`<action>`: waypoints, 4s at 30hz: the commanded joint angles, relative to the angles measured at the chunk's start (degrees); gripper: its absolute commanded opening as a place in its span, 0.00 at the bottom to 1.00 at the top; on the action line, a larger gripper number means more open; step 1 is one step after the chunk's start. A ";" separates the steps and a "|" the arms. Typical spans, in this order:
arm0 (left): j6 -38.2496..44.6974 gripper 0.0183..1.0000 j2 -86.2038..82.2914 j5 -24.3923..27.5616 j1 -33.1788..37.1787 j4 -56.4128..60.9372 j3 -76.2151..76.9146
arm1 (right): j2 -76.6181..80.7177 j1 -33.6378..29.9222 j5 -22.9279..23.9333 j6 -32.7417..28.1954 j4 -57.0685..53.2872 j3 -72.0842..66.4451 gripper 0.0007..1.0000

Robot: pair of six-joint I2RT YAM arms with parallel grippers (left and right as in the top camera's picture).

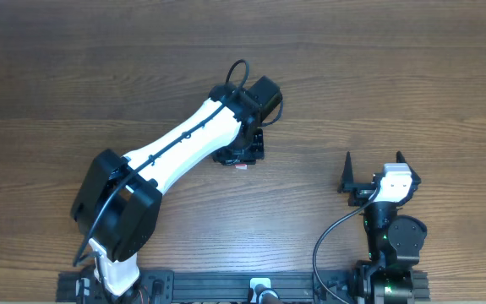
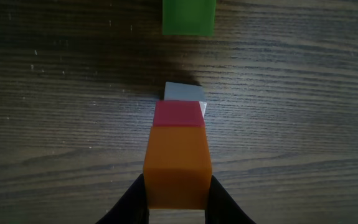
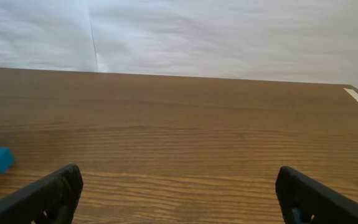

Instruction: Stack Cubes

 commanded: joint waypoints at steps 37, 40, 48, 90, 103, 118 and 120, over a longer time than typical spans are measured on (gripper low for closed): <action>0.85 0.31 1.16 -0.72 0.42 -0.02 0.96 | -0.55 -0.26 0.35 0.33 -0.17 -0.28 0.99; 0.85 0.31 1.16 -0.72 0.42 -0.02 0.96 | -0.55 -0.26 0.35 0.35 -0.17 -0.28 0.99; 0.85 0.57 1.16 -1.05 0.42 0.00 0.98 | -0.55 -0.26 0.37 0.33 -0.17 -0.28 0.99; 4.68 1.00 -74.16 -38.03 22.93 23.08 -39.21 | -0.55 -0.26 0.37 0.33 -0.17 -0.28 0.99; -11.08 1.00 -94.36 -41.09 22.91 22.51 -58.40 | -0.55 -0.26 0.35 0.33 -0.17 -0.28 0.99; -9.09 1.00 -94.31 -28.92 22.91 7.58 -58.40 | -0.55 -0.26 0.35 0.33 -0.17 -0.28 0.99; -9.09 1.00 -94.31 -26.34 22.93 4.66 -58.40 | -0.55 -0.26 0.35 0.33 -0.17 -0.28 0.99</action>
